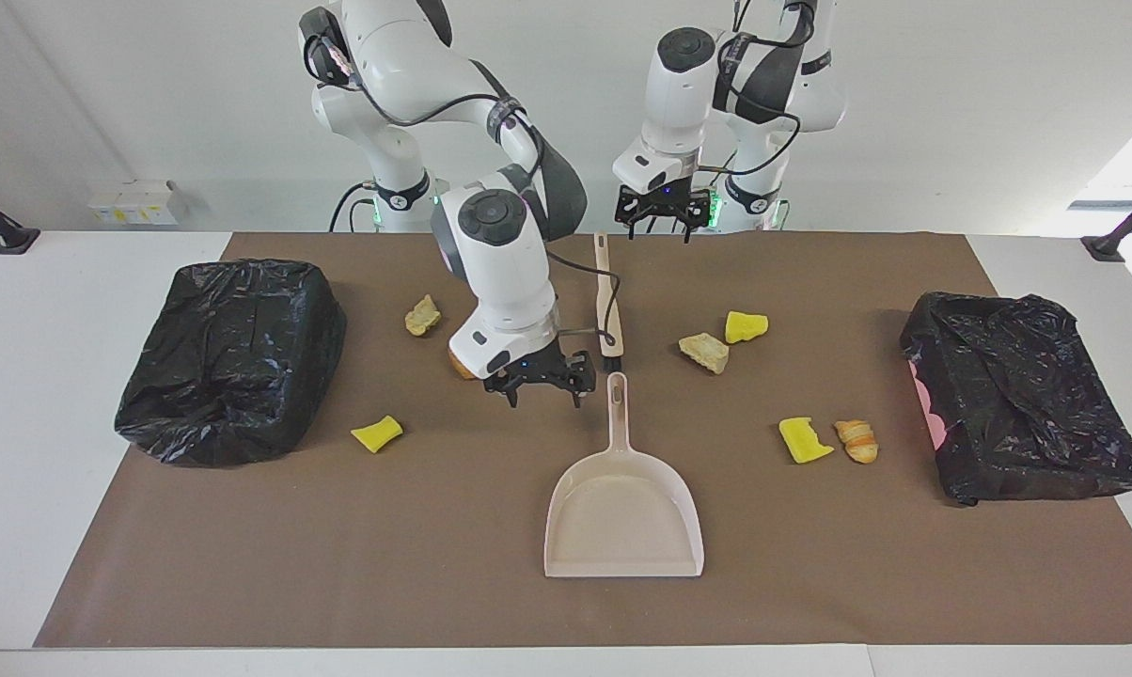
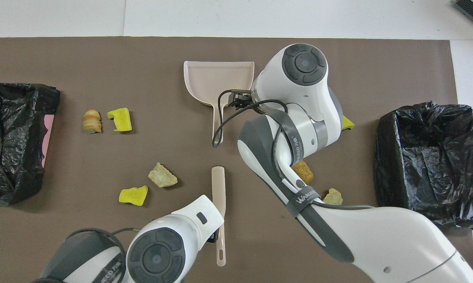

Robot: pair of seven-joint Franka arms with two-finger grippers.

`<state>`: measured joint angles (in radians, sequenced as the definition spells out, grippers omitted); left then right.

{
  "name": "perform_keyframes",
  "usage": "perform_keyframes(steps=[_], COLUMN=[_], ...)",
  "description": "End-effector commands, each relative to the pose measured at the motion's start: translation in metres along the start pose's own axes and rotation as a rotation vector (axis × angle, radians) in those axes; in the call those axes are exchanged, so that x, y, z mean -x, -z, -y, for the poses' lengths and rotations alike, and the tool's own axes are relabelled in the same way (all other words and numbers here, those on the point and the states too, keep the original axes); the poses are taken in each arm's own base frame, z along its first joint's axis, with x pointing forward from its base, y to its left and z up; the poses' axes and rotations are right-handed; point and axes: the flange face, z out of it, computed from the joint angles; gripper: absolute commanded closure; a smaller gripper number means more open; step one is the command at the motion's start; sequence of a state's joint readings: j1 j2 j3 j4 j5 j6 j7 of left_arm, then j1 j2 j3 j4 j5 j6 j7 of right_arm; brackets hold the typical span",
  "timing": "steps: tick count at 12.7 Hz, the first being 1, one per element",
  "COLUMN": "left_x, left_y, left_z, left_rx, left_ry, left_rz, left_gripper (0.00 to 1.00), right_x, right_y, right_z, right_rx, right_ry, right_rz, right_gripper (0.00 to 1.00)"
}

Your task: Sweep and dump trash in bin

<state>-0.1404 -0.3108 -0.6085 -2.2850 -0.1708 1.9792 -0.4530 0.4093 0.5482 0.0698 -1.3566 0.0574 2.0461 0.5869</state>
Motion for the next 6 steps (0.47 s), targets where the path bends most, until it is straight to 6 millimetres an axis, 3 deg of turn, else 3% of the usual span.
perform_keyframes(steps=[1, 4, 6], left_x=[0.012, 0.021, 0.025], left_y=[-0.04, -0.075, -0.088], left_z=[-0.033, -0.063, -0.068], left_rx=[0.029, 0.058, 0.068], left_ry=[0.022, -0.026, -0.028], left_rz=[-0.037, -0.002, 0.005], left_gripper=[0.0, 0.0, 0.0], right_x=[-0.004, 0.005, 0.005], right_y=[-0.021, -0.049, -0.066], right_z=[0.033, 0.049, 0.052], right_rx=[-0.027, -0.029, -0.038], right_ry=[-0.062, -0.127, -0.133], right_rz=[-0.003, -0.008, -0.016], right_gripper=[0.0, 0.0, 0.0])
